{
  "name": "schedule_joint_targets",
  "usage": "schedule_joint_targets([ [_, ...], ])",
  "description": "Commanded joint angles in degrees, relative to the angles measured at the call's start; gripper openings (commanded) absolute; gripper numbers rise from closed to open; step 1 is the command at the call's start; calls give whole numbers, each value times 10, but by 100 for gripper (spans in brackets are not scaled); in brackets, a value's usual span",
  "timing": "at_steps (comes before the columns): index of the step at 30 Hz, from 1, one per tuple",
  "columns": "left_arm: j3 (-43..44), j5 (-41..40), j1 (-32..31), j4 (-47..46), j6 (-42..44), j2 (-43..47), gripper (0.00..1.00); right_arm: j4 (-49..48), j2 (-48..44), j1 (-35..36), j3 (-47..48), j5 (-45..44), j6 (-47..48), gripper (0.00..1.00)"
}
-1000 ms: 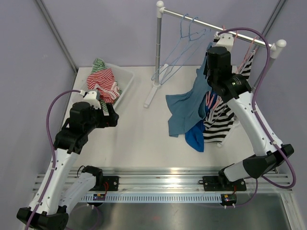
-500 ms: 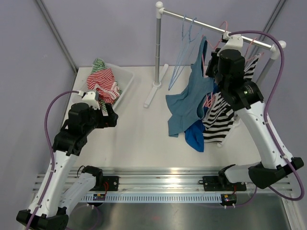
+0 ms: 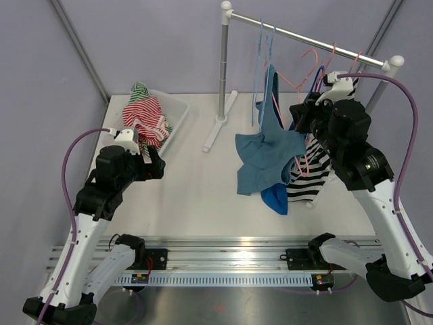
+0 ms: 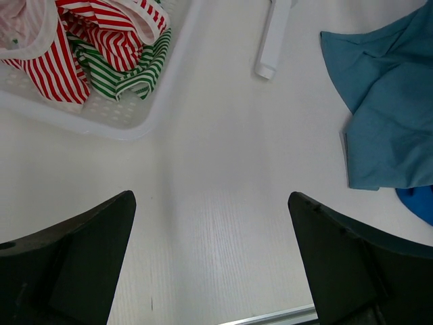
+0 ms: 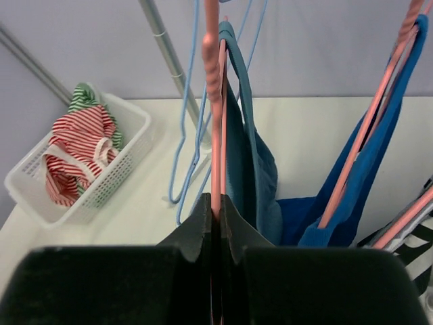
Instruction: Remove the tank top from the hanger
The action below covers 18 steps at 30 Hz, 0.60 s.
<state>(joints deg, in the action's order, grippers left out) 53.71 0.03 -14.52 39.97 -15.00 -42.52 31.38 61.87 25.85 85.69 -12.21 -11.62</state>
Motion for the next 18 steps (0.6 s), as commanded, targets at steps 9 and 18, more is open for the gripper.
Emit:
schedule_joint_targets([
  [9,67,-4,-2,-13,-36,2,99,29,-111,0,-32,176,-29,0],
  [18,117,72,-33,-73,-125,5,99,77,-165,1,-48,416,-15,0],
])
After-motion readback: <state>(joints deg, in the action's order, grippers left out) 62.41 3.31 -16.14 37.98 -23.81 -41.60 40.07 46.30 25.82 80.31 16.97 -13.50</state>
